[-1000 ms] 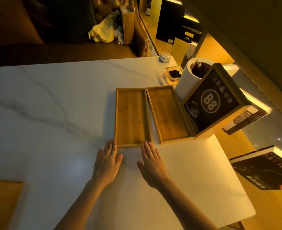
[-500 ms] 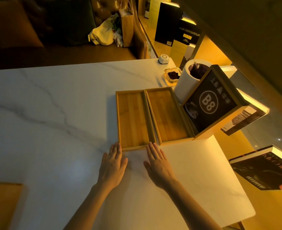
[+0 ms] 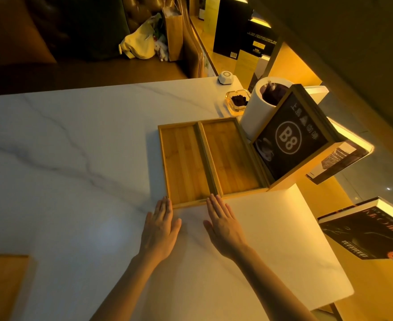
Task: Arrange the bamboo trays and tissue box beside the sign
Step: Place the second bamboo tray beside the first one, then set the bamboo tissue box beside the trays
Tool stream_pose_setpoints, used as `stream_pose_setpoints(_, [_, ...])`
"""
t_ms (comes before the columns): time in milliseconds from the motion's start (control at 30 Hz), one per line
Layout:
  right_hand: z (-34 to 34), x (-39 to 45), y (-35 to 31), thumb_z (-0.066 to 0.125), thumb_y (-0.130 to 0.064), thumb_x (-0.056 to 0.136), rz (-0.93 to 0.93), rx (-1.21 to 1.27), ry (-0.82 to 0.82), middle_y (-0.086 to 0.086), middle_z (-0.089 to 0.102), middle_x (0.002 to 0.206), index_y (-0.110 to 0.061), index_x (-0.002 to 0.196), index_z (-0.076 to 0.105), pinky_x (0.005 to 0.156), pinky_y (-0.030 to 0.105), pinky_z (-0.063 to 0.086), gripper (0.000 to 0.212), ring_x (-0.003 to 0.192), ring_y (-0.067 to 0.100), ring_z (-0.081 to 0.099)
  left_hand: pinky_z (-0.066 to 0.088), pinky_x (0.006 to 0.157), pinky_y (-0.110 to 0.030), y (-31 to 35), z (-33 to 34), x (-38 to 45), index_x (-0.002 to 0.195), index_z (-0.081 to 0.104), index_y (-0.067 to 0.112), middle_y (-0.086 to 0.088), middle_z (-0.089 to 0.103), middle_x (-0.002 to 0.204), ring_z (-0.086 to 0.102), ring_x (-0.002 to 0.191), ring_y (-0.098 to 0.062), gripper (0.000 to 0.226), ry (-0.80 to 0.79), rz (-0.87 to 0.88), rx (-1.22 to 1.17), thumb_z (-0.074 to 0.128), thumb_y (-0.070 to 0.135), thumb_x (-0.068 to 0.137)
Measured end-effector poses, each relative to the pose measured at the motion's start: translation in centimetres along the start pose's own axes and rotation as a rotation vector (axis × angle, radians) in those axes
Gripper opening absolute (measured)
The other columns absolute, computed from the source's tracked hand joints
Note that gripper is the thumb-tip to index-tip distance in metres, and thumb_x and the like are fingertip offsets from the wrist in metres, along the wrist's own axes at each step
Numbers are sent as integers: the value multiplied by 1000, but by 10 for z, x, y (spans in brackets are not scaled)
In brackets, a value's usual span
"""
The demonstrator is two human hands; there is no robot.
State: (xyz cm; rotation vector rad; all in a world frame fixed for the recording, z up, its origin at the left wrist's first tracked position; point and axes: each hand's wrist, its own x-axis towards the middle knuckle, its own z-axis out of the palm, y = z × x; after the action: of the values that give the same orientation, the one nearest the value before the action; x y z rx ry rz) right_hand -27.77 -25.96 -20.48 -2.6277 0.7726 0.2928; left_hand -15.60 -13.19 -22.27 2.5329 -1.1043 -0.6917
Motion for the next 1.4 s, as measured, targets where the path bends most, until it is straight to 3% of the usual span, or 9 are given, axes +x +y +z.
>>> stream_pose_setpoints(600, [6, -3, 4, 27, -34, 98, -11, -10, 12, 4, -7, 157, -17, 145, -1, 110, 31, -11, 57, 132, 16, -23, 18, 114, -46, 0, 2, -1, 141, 2, 12, -9, 9, 155, 17, 141, -26, 72, 4, 0, -10, 14, 50, 82])
stream_pose_setpoints(1033, [3, -4, 0, 29, -33, 98, -8, -24, 1, 5, -6, 157, -16, 145, 0, 112, 32, -7, 58, 135, 17, -21, 13, 114, -45, 0, -1, -4, 141, -2, 11, -10, 9, 155, 14, 141, -25, 63, -4, 13, -3, 24, 42, 93])
stream_pose_setpoints(1167, [-7, 1, -6, 37, -31, 96, 8, -51, -1, 6, 9, 157, -13, 145, 11, 117, 38, 6, 58, 144, 23, 1, 20, 113, -41, 1, -13, -4, 142, 4, 12, -9, 13, 155, 20, 140, -27, 60, -56, 6, -23, 28, 38, 94])
stream_pose_setpoints(1233, [-17, 6, -14, 40, -29, 95, 12, -47, 15, 8, 29, 151, -12, 140, 28, 115, 40, 22, 50, 142, 27, 20, 28, 109, -39, -1, -26, -5, 140, 20, 10, -11, 27, 150, 30, 135, -28, 53, -60, -18, -75, 31, 35, 94])
stream_pose_setpoints(1267, [-23, 10, -18, 41, -29, 95, 9, -42, 31, 9, 42, 143, -11, 134, 39, 111, 40, 31, 43, 135, 27, 34, 35, 104, -39, -3, -33, -5, 133, 34, 7, -14, 40, 142, 40, 128, -30, 46, -34, -18, -91, 34, 32, 94])
stream_pose_setpoints(1333, [-37, 16, -34, 42, -29, 95, -35, -78, 46, 8, 59, 122, -11, 119, 54, 96, 35, 47, 33, 114, 23, 54, 44, 82, -37, -8, -52, -11, 101, 58, 5, -19, 62, 107, 58, 102, -33, 30, 57, 13, -125, 39, 27, 92])
stream_pose_setpoints(1400, [-48, 22, -56, 40, -27, 96, -122, -156, 42, 9, 65, 111, -9, 110, 59, 85, 36, 54, 30, 101, 24, 61, 41, 66, -33, -15, -74, -24, 75, 55, 12, -12, 60, 75, 60, 78, -29, 28, 113, 29, -151, 40, 27, 92])
